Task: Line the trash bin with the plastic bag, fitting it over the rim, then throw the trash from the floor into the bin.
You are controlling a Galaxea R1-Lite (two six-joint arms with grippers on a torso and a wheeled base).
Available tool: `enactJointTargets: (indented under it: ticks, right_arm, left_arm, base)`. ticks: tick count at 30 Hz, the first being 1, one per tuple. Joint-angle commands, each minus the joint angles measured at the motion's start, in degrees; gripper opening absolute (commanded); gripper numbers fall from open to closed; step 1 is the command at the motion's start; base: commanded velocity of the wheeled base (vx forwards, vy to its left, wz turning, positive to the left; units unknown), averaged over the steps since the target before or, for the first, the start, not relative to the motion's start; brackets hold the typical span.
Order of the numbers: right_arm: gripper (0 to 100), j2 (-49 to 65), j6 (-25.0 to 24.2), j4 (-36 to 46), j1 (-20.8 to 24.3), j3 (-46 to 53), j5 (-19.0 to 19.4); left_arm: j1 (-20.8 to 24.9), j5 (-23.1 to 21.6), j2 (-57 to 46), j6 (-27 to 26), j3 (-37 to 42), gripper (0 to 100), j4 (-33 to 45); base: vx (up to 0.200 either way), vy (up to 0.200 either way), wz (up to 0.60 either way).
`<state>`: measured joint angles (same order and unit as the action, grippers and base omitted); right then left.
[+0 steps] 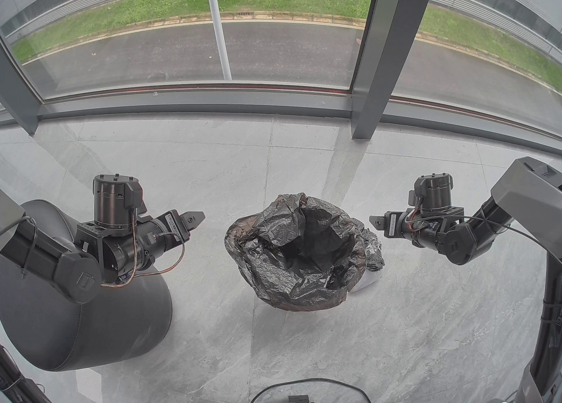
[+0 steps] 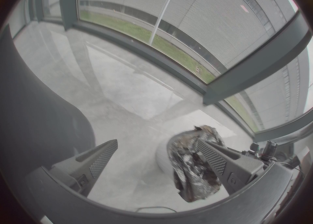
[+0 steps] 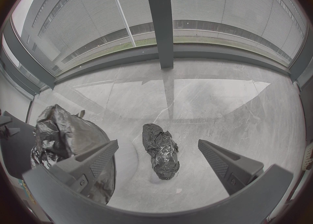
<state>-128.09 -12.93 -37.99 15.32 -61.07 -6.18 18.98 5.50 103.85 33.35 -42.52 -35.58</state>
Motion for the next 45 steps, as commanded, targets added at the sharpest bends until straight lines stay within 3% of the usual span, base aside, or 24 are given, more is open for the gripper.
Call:
enactJointTargets:
  ticks: [1,11,17,23,31,41,45]
  right_arm:
    - [100,-15.53,0.63,6.26,-1.96,-15.65,0.56]
    - [100,-22.47,2.74,24.71,-3.11,-35.69,1.43]
    - [100,-23.09,3.35,32.01,-2.40,-38.33,2.84]
    - [100,-23.09,5.20,38.34,-2.32,-41.76,5.21]
    - [100,-23.52,6.69,39.22,-1.88,-42.99,5.57]
    - [100,-30.64,6.43,46.34,0.06,-53.52,5.39]
    - [100,-34.25,6.08,50.82,0.50,-53.52,5.04]
  left_arm:
    - [-2.90,-5.41,-1.37,-5.49,1.92,100,-3.97]
    - [-8.26,-11.47,-2.51,-5.58,1.65,100,-4.14]
    - [-10.28,-14.29,-1.90,-5.40,1.39,100,-4.14]
    - [-10.19,-14.29,-1.46,-5.40,1.56,100,-4.14]
    - [-10.28,-14.29,-1.02,-5.40,1.48,100,-4.41]
    - [-10.37,-14.20,-1.02,-5.40,1.39,100,-4.49]
    - [-10.37,-14.20,-0.67,-5.40,1.39,100,-4.49]
  base:
    - [0.000,0.000,0.00]
    - [0.000,0.000,0.00]
    - [0.000,0.000,0.00]
    - [0.000,0.000,0.00]
    - [0.000,0.000,0.00]
    - [0.000,0.000,0.00]
    - [0.000,0.000,0.00]
